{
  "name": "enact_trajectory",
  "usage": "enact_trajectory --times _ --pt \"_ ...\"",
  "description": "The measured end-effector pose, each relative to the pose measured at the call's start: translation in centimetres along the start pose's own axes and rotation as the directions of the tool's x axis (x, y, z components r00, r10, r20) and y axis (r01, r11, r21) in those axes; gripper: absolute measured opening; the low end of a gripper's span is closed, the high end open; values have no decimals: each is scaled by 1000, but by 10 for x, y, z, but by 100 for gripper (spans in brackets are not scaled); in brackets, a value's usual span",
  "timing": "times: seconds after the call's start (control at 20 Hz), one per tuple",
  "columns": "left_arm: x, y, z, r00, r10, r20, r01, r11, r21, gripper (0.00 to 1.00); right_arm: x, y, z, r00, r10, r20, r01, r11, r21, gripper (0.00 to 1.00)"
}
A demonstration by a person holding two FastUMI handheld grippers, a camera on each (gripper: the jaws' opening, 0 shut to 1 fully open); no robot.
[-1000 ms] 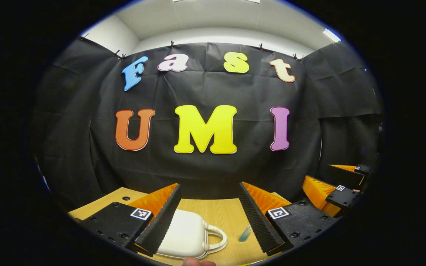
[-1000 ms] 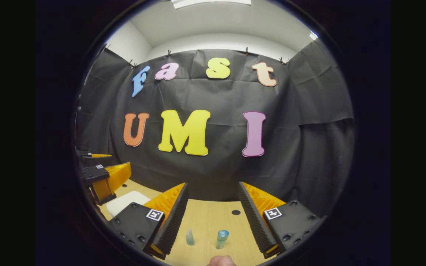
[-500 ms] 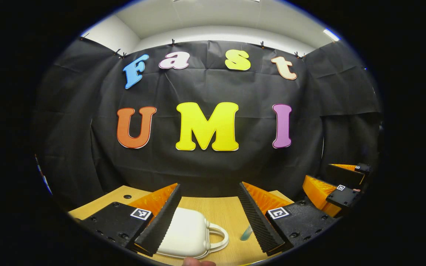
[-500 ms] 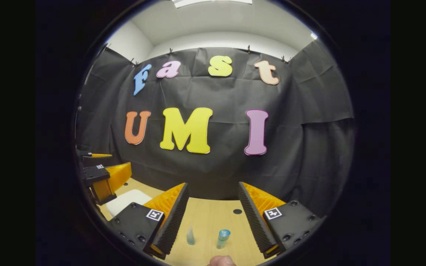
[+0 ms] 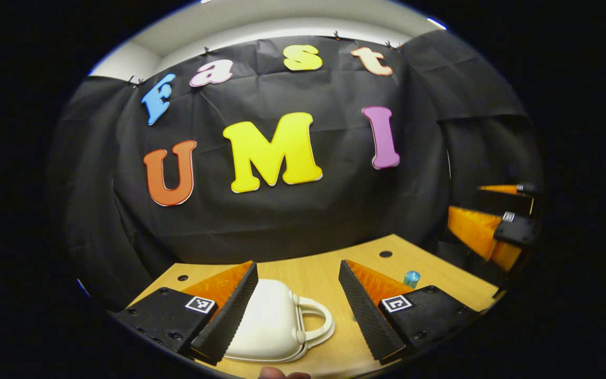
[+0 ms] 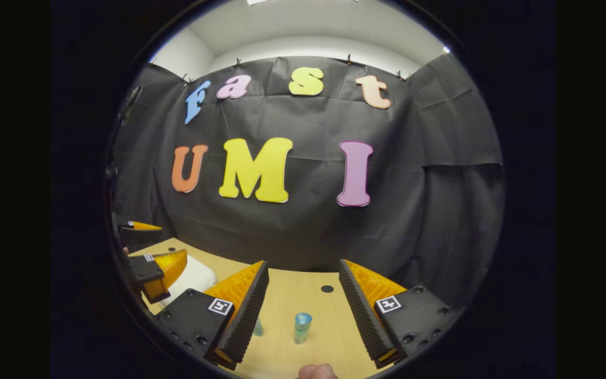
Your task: First open the suitcase, pack the skin care products into it, and then close the suitcase.
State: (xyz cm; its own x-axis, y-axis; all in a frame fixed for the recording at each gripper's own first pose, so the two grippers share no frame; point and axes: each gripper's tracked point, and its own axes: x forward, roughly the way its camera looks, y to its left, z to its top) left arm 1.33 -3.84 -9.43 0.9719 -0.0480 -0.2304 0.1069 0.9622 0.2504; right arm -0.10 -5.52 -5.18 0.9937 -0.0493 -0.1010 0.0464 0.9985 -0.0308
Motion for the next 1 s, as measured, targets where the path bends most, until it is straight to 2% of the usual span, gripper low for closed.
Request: enact_trajectory --times 0.1,0.2,0.4,0.5,0.7,0.9,1.0 --pt "11 -18 -28 997 -27 -69 35 993 117 99 3 -21 -14 999 -27 -30 27 1000 -13 80" --pt "17 -27 -63 986 -25 -162 67 964 256 99 4 -44 -23 997 -59 -48 58 998 -22 80" --pt "33 -30 -120 955 0 -298 150 864 480 97 7 -80 -39 991 -111 -79 112 994 2 78" --pt "37 -31 -142 934 24 -356 187 817 545 96 8 -89 -44 989 -120 -87 121 993 4 80" --pt "51 -29 -163 924 82 -374 197 737 646 93 9 -104 -49 988 -123 -92 124 992 9 80" --pt "69 -30 -181 899 131 -419 218 694 686 88 6 -126 -57 985 -133 -108 135 991 10 80" --pt "74 -33 -191 883 147 -447 234 688 688 75 3 -138 -65 982 -145 -121 149 989 22 80"
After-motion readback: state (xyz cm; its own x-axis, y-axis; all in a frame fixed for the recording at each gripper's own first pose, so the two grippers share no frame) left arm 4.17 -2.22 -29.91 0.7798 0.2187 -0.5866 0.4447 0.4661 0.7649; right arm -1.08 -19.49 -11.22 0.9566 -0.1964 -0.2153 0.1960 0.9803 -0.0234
